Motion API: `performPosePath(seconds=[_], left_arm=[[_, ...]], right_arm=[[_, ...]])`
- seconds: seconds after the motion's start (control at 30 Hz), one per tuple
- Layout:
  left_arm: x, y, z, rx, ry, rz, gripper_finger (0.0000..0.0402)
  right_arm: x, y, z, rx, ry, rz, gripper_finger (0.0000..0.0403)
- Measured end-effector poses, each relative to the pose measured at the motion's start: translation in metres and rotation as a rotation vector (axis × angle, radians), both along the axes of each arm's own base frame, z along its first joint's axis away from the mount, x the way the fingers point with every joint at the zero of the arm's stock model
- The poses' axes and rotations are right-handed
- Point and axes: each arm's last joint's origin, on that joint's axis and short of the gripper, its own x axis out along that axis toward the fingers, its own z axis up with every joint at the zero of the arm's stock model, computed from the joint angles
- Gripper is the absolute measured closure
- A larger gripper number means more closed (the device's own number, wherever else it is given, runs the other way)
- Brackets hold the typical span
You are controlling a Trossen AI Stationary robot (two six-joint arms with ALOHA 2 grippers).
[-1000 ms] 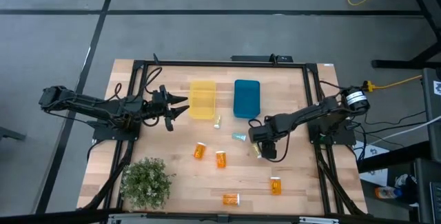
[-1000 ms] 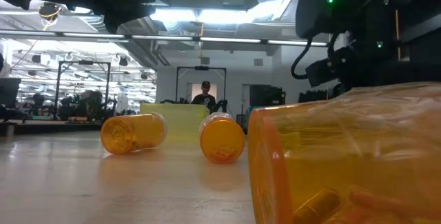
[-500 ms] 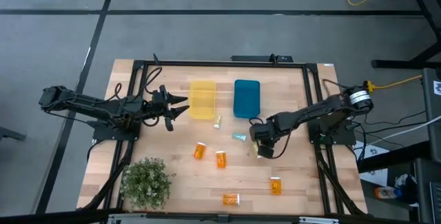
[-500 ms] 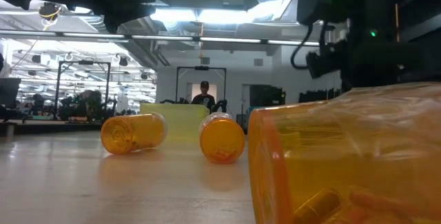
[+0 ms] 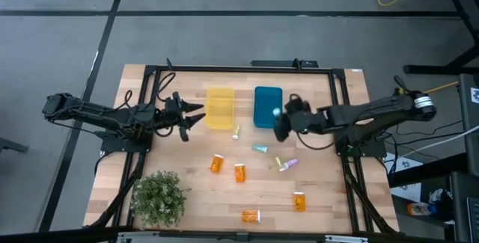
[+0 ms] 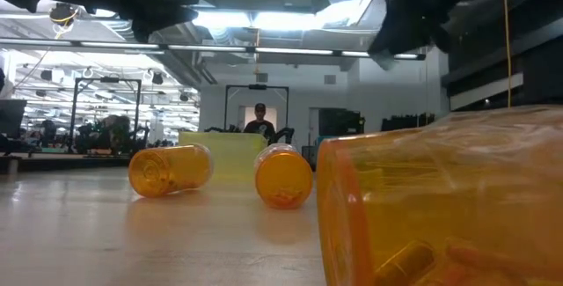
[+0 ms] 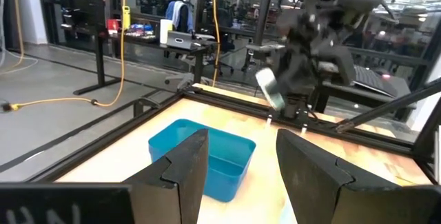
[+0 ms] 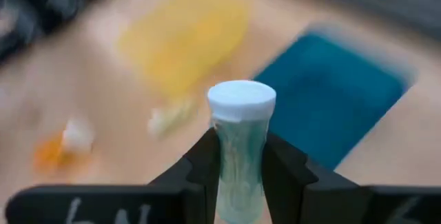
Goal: Pick and place medicine bottles into bin by pill shape (circle, oval)
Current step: Put the right blue pill bottle into the blue bin
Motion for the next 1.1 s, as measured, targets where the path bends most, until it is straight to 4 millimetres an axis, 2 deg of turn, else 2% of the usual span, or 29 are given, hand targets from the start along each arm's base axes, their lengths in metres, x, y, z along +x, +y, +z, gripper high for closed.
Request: performPosePath(seconds=[0.07, 0.13, 0.37, 0.5, 0.77, 0.97, 1.1], left_arm=[[0.000, 0.000, 0.000, 0.000, 0.000, 0.010, 0.0237], [0.000, 0.000, 0.000, 0.000, 0.000, 0.015, 0.0237], [0.000, 0.000, 0.000, 0.000, 0.000, 0.015, 0.0237], [0.000, 0.000, 0.000, 0.000, 0.000, 0.015, 0.0237], [0.000, 0.000, 0.000, 0.000, 0.000, 0.015, 0.0237], [0.000, 0.000, 0.000, -0.001, 0.000, 0.016, 0.0237], [0.000, 0.000, 0.000, 0.000, 0.000, 0.016, 0.0237]], right_arm=[[0.002, -0.007, 0.004, -0.106, -0.011, -0.056, 0.0316], [0.003, -0.017, 0.003, -0.131, 0.005, -0.084, 0.0316], [0.023, -0.050, -0.021, 0.112, 0.062, 0.003, 0.0316], [0.037, -0.059, -0.032, 0.123, 0.036, -0.011, 0.0316], [0.050, -0.066, -0.049, 0.120, 0.056, -0.028, 0.0316], [0.051, -0.066, -0.051, 0.108, 0.070, -0.015, 0.0315], [0.051, -0.067, -0.051, 0.111, 0.068, -0.020, 0.0286]])
